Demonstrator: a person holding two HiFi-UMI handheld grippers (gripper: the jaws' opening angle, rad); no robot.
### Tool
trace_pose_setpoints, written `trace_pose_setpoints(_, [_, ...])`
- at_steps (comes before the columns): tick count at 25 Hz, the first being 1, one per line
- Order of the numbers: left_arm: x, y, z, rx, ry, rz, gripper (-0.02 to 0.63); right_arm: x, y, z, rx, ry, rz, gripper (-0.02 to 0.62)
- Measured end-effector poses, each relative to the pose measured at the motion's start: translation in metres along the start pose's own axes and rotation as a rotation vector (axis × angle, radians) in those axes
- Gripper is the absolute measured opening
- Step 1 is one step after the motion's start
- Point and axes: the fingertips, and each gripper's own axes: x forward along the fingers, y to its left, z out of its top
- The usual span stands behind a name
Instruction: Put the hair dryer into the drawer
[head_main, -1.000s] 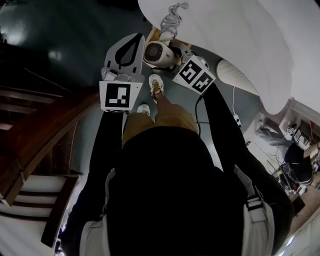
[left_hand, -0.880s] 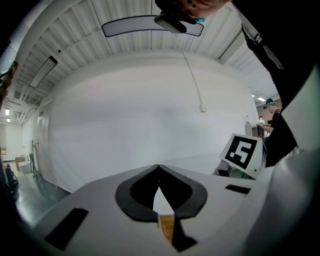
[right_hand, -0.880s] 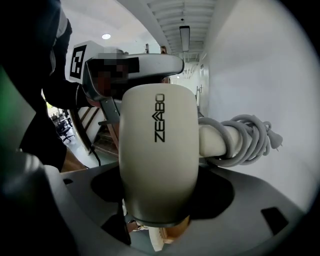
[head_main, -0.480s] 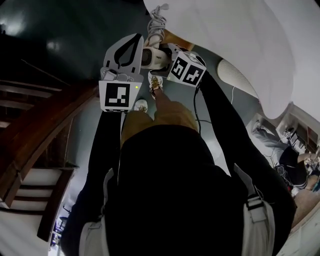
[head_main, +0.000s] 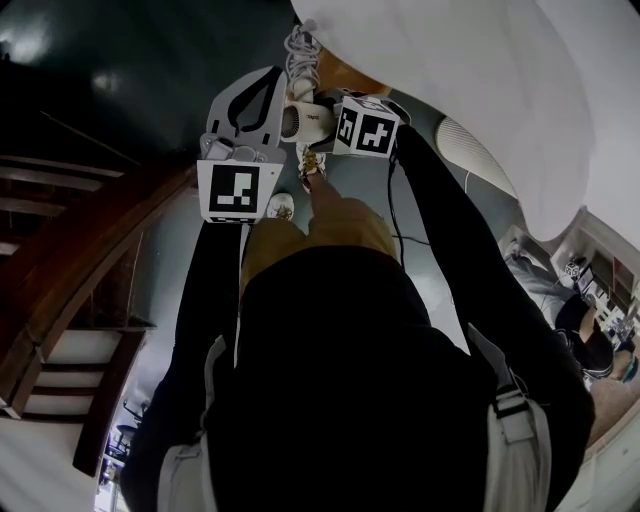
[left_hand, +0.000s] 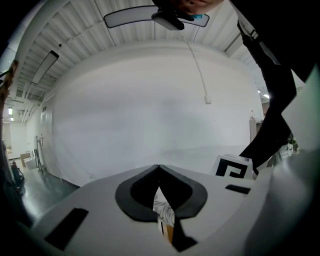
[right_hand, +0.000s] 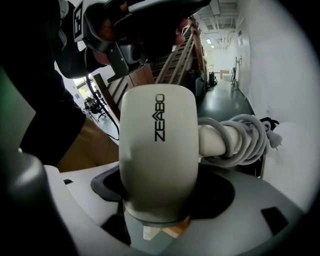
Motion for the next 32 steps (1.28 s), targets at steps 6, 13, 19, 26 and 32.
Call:
trace_pose_setpoints(6, [0.001, 0.003, -0.003, 0.004, 0.016, 0.010, 0.012, 0.006, 0.002, -0.014, -0.025, 0.066, 0.100, 0.351])
trace_pose_setpoints(13, [0.000, 0.006, -0.007, 0.008, 0.032, 0.024, 0.012, 0.000, 0.010, -0.017, -0.062, 0.073, 0.205, 0.351])
trace_pose_setpoints(19, [0.003, 0.006, -0.006, 0.010, 0.034, 0.029, 0.012, 0.005, 0.015, -0.028, -0.037, 0.105, 0.246, 0.351])
trace_pose_setpoints(26, [0.003, 0.006, -0.009, 0.010, 0.043, 0.037, 0.012, 0.014, -0.015, -0.050, 0.088, 0.102, 0.141, 0.351])
trace_pose_setpoints(32, [0.005, 0.007, -0.013, 0.009, 0.056, 0.039, 0.012, 0.022, -0.040, -0.064, 0.210, 0.074, 0.022, 0.353])
